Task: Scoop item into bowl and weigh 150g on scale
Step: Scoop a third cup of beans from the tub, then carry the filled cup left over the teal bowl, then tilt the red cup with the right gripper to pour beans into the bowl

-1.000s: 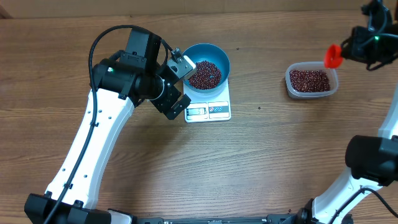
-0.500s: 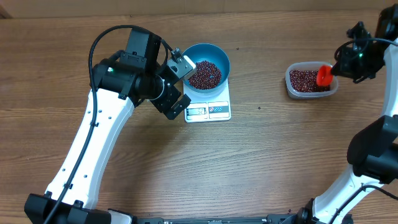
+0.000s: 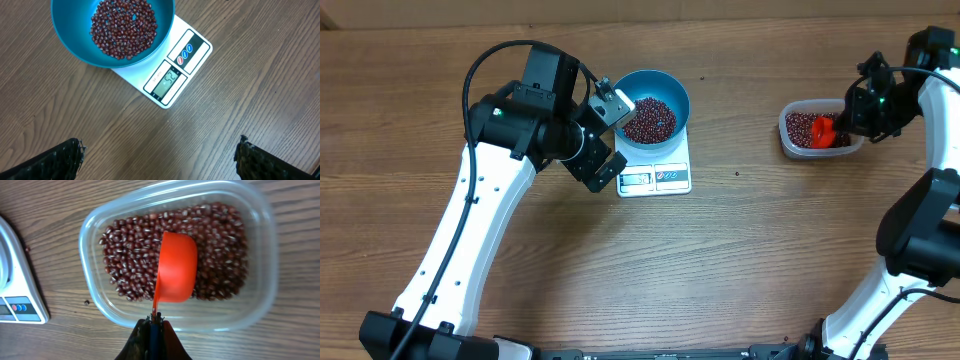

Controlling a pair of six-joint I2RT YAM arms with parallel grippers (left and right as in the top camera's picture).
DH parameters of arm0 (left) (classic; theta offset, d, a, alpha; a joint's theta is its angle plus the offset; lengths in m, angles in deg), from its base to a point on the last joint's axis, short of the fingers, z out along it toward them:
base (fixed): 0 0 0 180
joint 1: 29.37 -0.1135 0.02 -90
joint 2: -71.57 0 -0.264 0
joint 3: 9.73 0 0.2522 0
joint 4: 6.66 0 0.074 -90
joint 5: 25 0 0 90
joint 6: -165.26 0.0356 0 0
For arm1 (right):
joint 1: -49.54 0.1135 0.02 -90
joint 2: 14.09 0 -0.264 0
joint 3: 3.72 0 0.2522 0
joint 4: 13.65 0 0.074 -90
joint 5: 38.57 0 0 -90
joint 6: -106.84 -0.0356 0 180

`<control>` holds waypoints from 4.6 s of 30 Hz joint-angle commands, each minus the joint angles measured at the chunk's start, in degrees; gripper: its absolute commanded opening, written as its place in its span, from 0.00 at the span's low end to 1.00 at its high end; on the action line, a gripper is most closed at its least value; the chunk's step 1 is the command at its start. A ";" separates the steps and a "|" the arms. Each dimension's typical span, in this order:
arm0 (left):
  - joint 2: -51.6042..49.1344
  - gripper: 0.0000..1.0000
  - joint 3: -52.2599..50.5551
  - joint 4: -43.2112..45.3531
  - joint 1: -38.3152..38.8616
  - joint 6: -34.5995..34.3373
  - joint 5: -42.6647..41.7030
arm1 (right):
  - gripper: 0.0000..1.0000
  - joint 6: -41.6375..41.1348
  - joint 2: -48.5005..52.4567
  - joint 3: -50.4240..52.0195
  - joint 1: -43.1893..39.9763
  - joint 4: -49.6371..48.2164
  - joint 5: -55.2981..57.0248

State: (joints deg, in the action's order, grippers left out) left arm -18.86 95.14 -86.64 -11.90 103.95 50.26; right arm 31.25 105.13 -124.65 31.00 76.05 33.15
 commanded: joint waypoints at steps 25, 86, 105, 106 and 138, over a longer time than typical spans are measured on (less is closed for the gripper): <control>-0.33 1.00 -0.33 0.04 -0.20 0.90 -0.09 | 0.04 2.64 0.61 0.74 3.21 0.76 -6.80; -0.33 1.00 -0.33 0.04 -0.20 0.90 -0.09 | 0.04 13.53 0.61 0.61 -2.89 12.37 -44.15; -0.33 0.99 -0.33 0.04 -0.20 0.87 -0.09 | 0.04 -0.04 0.59 -14.03 14.78 9.16 -41.94; -0.33 1.00 -0.33 0.04 -0.20 0.87 -0.09 | 0.04 -1.25 0.59 -14.91 16.00 8.57 -40.96; -0.33 0.99 -0.33 0.04 -0.20 0.90 -0.09 | 0.04 -12.90 -2.14 -20.96 45.81 -5.64 24.83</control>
State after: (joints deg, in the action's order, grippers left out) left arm -18.86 95.14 -86.59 -11.90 103.97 50.26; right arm 18.58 105.83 -143.82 75.78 70.66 51.55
